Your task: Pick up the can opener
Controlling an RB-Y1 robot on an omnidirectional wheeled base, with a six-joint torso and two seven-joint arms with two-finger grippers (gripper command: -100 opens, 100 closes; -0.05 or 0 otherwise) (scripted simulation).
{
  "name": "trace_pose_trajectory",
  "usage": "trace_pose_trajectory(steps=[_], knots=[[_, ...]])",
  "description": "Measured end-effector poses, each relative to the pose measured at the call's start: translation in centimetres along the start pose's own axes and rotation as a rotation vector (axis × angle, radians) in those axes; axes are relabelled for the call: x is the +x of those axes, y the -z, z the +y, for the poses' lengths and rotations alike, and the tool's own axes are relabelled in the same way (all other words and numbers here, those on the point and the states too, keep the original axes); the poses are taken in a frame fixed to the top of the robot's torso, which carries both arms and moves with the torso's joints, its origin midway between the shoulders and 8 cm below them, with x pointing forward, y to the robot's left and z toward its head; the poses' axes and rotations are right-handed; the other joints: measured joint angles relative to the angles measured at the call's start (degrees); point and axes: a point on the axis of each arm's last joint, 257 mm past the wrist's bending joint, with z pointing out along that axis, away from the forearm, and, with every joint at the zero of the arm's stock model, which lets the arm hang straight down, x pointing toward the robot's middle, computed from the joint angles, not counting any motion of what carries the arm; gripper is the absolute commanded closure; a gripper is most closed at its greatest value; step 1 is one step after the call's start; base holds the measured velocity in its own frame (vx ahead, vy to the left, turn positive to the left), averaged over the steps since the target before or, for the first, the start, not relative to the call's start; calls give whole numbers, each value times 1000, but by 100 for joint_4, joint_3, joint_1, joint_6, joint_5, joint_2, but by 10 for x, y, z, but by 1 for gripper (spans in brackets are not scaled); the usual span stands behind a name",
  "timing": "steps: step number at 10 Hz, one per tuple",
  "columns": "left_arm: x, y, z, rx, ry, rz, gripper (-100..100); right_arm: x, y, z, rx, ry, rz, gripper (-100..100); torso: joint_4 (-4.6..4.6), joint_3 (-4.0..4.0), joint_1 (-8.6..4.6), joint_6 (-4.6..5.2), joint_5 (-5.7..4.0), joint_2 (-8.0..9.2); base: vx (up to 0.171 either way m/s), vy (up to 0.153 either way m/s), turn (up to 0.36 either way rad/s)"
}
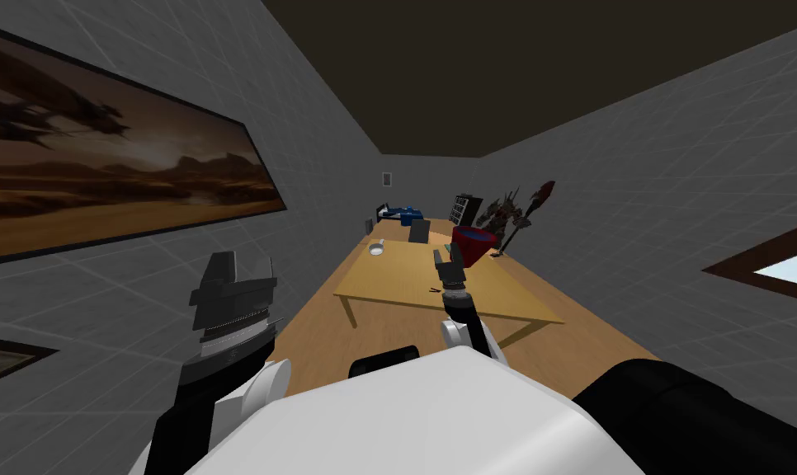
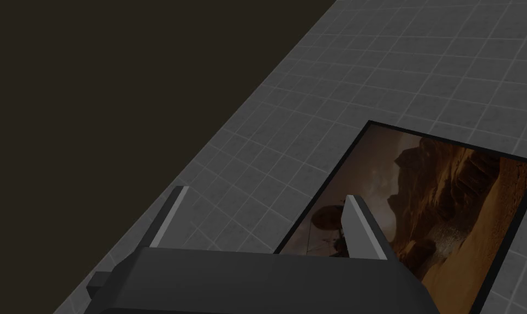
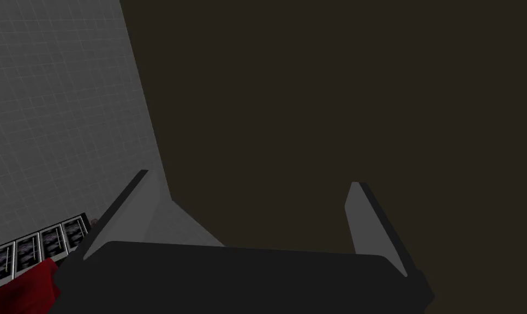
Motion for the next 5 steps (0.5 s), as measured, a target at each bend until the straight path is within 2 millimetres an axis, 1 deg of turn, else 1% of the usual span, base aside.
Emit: trace_pose_trajectory(steps=[1, 2, 4, 5], knots=[[0, 0, 0, 0, 0, 0, 0, 2, 1, -9, 19, 23, 20, -100, -1, -2, 2, -3, 0, -4, 22, 15, 139], [0, 0, 0, 0, 0, 0, 0, 3, 6, -20, 45, 54, 43, -100, -2, -4, 3, -1, 1, -7, 27, 20, 125], [0, 0, 0, 0, 0, 0, 0, 7, 16, -44, 97, 122, 94, -100, -3, -7, 7, -2, 1, -13, 29, 25, 148], [0, 0, 0, 0, 0, 0, 0, 6, 22, -60, 131, 167, 125, -100, -3, -8, 7, -1, 1, -13, 30, 23, 155]])
